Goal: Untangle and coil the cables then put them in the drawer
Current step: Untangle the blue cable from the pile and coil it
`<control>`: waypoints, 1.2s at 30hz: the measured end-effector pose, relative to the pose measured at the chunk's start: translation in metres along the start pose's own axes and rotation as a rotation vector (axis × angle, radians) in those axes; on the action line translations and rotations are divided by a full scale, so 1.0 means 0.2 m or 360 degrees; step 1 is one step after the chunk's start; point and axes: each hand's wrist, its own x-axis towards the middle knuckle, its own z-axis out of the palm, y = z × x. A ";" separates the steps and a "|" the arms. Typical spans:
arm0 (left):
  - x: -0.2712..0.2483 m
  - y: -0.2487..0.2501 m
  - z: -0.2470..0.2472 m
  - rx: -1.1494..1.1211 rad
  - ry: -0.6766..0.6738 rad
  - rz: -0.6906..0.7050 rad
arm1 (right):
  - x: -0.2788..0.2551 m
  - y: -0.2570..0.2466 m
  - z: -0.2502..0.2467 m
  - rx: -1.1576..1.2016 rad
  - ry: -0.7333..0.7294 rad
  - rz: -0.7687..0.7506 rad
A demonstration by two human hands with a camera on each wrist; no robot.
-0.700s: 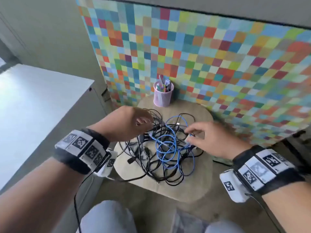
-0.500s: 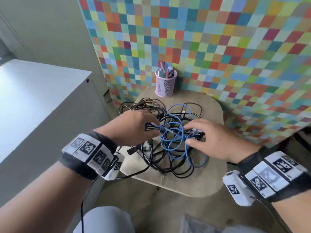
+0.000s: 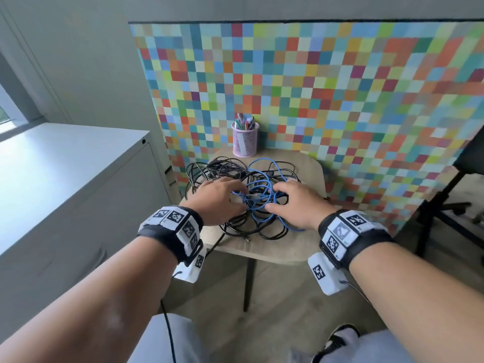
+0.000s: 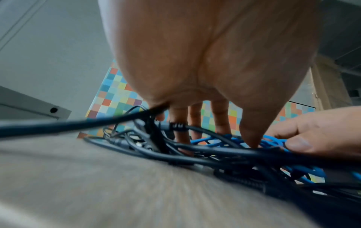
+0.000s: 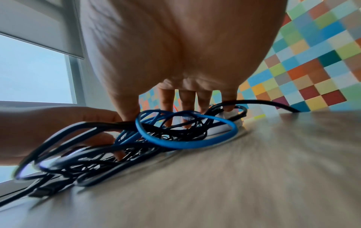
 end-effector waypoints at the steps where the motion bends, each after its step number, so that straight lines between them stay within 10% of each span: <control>1: 0.01 0.01 0.00 -0.0010 0.0030 -0.0024 | 0.00 0.00 0.01 -0.0012 0.0019 -0.0020; 29: -0.03 0.23 -0.12 -0.0334 0.0621 0.0251 | 0.06 -0.12 -0.19 0.0112 0.0314 -0.0188; 36: 0.01 0.17 -0.17 -0.0483 0.0776 0.0186 | 0.10 -0.18 -0.36 0.0794 0.0634 -0.0380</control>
